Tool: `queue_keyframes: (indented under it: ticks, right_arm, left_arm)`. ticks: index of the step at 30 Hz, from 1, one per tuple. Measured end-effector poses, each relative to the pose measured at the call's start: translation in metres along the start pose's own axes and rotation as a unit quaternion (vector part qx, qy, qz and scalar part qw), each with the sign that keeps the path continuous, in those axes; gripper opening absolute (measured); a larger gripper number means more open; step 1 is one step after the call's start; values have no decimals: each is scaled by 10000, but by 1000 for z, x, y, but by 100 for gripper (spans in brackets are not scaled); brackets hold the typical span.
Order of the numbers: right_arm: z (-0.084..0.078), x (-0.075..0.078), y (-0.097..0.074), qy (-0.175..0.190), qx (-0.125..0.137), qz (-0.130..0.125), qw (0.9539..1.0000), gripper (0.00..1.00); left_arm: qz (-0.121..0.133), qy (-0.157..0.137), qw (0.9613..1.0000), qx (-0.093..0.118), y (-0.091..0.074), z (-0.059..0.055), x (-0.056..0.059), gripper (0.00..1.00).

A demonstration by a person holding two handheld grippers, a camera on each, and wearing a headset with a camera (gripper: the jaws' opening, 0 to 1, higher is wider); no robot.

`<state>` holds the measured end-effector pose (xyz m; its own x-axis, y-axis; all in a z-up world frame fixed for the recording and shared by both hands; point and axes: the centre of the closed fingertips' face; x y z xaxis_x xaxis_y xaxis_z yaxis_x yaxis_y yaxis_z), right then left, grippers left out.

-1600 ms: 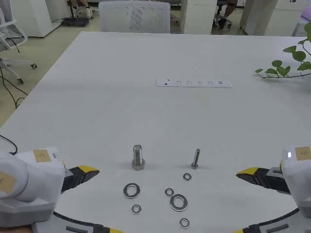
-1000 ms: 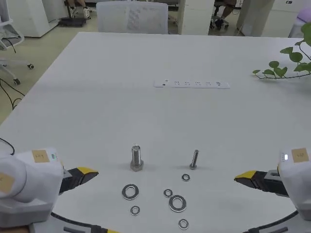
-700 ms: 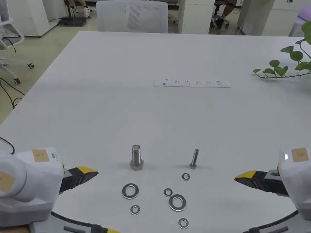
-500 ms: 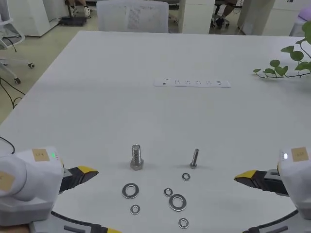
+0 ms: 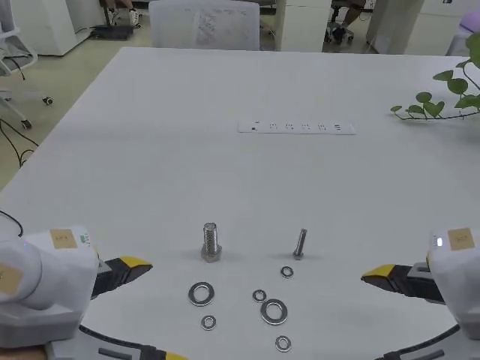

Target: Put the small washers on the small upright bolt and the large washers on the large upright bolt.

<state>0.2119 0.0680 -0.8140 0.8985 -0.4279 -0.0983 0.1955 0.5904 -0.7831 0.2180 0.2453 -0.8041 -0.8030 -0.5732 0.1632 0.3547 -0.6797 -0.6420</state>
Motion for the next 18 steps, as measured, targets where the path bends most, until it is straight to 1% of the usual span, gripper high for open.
queue_keyframes:
  ticks: [18]
  right_arm:
    - [-5,-4,3,14,-103,78,9999,89]
  left_arm:
    - [-30,-4,10000,-59,1,-3,1,97]
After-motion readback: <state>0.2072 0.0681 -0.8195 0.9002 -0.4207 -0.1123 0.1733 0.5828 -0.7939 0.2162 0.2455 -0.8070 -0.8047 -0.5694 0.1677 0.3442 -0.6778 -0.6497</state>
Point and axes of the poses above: the centre of the closed fingertips' face, and the gripper's own axes: y roughly forward along the fingers, x roughly to its right, z roughly out of its top, and after that the axes turned 5 degrees about -x, right-handed
